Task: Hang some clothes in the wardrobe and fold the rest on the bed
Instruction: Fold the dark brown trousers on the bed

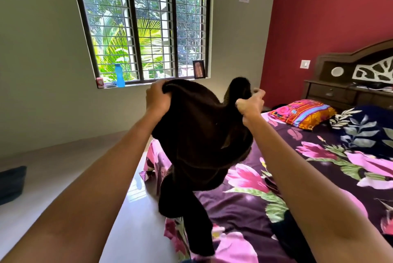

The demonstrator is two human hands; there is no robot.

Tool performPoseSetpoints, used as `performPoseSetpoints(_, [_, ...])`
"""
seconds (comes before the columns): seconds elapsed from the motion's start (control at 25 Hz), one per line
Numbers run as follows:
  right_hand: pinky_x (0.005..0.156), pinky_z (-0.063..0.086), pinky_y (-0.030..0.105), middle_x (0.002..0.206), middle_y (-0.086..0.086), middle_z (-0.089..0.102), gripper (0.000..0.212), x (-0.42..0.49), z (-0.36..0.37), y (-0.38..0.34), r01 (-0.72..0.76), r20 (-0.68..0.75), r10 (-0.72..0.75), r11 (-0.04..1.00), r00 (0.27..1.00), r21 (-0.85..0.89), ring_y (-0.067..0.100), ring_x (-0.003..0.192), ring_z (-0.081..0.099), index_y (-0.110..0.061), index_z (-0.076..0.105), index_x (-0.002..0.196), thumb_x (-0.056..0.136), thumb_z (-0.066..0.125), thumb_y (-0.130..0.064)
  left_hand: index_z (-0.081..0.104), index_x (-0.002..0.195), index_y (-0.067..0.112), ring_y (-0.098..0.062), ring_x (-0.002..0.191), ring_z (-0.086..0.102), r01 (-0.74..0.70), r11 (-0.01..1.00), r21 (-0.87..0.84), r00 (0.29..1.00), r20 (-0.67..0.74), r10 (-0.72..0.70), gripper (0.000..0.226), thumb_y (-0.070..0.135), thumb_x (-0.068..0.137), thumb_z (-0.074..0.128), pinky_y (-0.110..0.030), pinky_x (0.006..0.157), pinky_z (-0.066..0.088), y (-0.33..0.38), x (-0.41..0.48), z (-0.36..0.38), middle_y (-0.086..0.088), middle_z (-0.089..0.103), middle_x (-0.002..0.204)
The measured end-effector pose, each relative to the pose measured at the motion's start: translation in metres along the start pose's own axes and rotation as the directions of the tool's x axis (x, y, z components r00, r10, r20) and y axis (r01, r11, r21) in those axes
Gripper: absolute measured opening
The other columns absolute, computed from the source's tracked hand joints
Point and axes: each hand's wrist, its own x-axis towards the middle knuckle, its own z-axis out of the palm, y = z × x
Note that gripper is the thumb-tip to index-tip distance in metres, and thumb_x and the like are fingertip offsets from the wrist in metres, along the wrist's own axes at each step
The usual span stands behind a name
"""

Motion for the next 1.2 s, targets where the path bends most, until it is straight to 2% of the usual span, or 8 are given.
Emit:
performPoseSetpoints(0.08, [0.091,0.046,0.030,0.135,0.011,0.039,0.080,-0.007,0.002,-0.003,0.148,0.317,-0.155,0.988,0.936,0.046,0.023,0.117,0.045,-0.016,0.032,0.139,0.073,0.075,0.000,0.064,0.104,0.001,-0.032,0.101,0.059,-0.065,0.997,0.036,0.998,0.004,0.065,0.028,-0.005,0.085,0.045,-0.027,0.081,0.041,0.011,0.003,0.008,-0.020,0.066,0.105])
performPoseSetpoints(0.16, [0.096,0.046,0.034,0.131,0.003,0.042,0.091,-0.023,0.012,-0.003,0.312,0.617,-0.278,0.948,0.736,0.056,0.017,0.118,0.044,-0.022,0.028,0.141,0.069,0.083,-0.015,0.064,0.106,0.001,-0.031,0.102,0.059,-0.129,0.990,0.056,0.991,0.041,0.127,0.033,-0.010,0.082,0.045,-0.027,0.082,0.042,0.013,-0.002,0.019,-0.019,0.066,0.106])
performPoseSetpoints(0.24, [0.098,0.046,0.038,0.127,0.005,0.049,0.089,-0.035,0.032,0.005,0.473,0.677,-0.348,0.881,0.648,0.000,0.020,0.118,0.050,-0.018,0.027,0.139,0.071,0.083,-0.023,0.064,0.108,0.002,-0.030,0.103,0.059,-0.160,0.986,0.048,0.985,0.074,0.156,0.038,-0.013,0.079,0.044,-0.029,0.086,0.043,0.012,-0.013,0.029,-0.018,0.066,0.107])
performPoseSetpoints(0.44, [0.077,0.043,0.024,0.105,0.018,0.061,0.034,-0.041,0.058,0.017,0.629,0.480,-0.517,0.771,0.709,-0.099,0.032,0.100,0.058,0.004,0.051,0.119,0.089,0.060,-0.008,0.068,0.100,0.002,-0.016,0.091,0.057,-0.164,0.985,-0.058,0.985,0.048,0.167,0.034,-0.014,0.078,0.048,-0.003,0.072,0.034,0.002,-0.027,0.023,-0.008,0.067,0.096])
performPoseSetpoints(0.56, [0.063,0.034,0.022,0.087,0.010,0.053,0.026,-0.047,0.058,0.009,0.647,0.377,-0.556,0.742,0.741,-0.177,0.029,0.086,0.056,0.005,0.048,0.110,0.086,0.044,0.010,0.066,0.100,0.006,-0.018,0.092,0.061,-0.116,0.978,-0.176,0.992,0.032,0.124,0.020,0.004,0.080,0.067,-0.010,0.074,0.040,-0.014,-0.037,0.015,0.002,0.063,0.093])
performPoseSetpoints(0.76, [0.063,0.034,0.015,0.089,0.008,0.048,0.031,-0.052,0.045,-0.020,0.442,0.105,-0.437,0.896,0.894,-0.033,0.018,0.083,0.046,0.006,0.050,0.110,0.084,0.037,0.015,0.044,0.114,0.018,-0.016,0.100,0.048,0.033,0.982,-0.185,0.993,0.114,-0.012,0.099,0.071,0.038,0.078,-0.024,0.086,0.043,-0.081,-0.101,0.030,0.001,0.047,0.110])
performPoseSetpoints(1.0, [0.062,0.036,0.017,0.089,0.004,0.051,0.030,-0.049,0.036,-0.045,0.329,-0.080,-0.319,0.925,0.944,0.192,0.015,0.079,0.048,0.001,0.053,0.106,0.083,0.038,0.013,0.052,0.110,0.010,-0.016,0.083,0.062,0.280,0.959,-0.034,0.853,0.467,-0.233,0.065,0.035,0.061,0.086,-0.019,0.067,0.048,-0.089,-0.128,0.062,0.004,0.059,0.084])
performPoseSetpoints(1.2, [0.055,0.043,0.018,0.083,0.003,0.056,0.019,-0.034,0.024,-0.041,0.160,-0.102,-0.128,0.897,0.986,0.413,0.014,0.074,0.053,-0.010,0.052,0.091,0.088,0.043,0.007,0.045,0.128,0.020,-0.025,0.109,0.056,0.424,0.905,-0.030,0.714,0.626,-0.314,0.064,0.025,0.073,0.078,-0.036,0.094,0.049,-0.102,-0.119,0.057,-0.011,0.058,0.112])
